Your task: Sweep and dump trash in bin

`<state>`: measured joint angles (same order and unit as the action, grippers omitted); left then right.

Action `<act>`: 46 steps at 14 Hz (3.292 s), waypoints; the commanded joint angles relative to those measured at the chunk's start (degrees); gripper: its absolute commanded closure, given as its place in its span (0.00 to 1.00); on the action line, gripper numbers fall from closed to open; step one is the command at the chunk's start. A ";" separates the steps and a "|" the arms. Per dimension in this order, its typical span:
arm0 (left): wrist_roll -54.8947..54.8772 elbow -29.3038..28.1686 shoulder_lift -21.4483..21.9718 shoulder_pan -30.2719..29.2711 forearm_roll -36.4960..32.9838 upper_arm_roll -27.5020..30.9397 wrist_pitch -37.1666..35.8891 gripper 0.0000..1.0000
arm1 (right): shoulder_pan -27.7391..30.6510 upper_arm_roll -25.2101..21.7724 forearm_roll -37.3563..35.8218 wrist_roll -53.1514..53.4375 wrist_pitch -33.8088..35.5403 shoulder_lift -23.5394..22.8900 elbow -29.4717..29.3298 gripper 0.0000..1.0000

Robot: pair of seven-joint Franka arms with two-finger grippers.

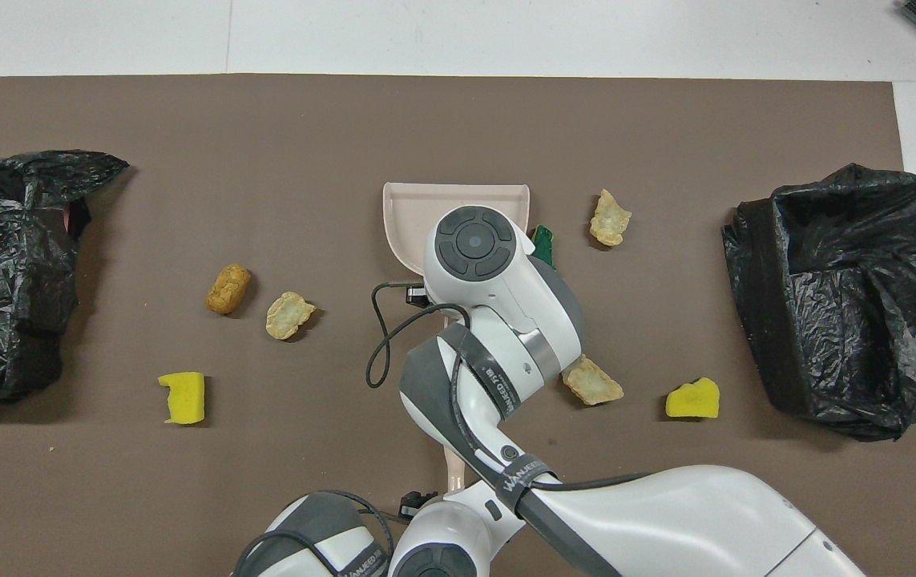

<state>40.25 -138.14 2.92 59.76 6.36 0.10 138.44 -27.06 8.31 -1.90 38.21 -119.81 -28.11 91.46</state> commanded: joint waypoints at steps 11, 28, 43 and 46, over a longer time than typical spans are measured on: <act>2.46 1.55 5.25 -13.51 -0.82 1.66 -13.61 1.00 | 5.16 0.04 -1.26 -39.58 3.97 10.09 1.18 1.00; 0.53 -0.97 20.79 -42.97 -10.67 1.57 -37.18 1.00 | 7.55 0.30 -12.86 -102.97 11.27 8.69 2.15 1.00; -7.26 -0.65 6.40 -42.98 -9.00 1.22 -18.64 1.00 | 5.00 0.30 -12.34 -94.56 8.10 4.29 3.38 1.00; -17.36 0.24 5.34 -42.89 -9.00 1.22 -16.98 1.00 | 5.00 0.30 -12.34 -91.83 8.10 4.29 3.38 1.00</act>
<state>28.83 -139.16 9.64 16.28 -3.08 1.02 120.20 -22.26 8.38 -13.29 -56.77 -110.26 -24.17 93.91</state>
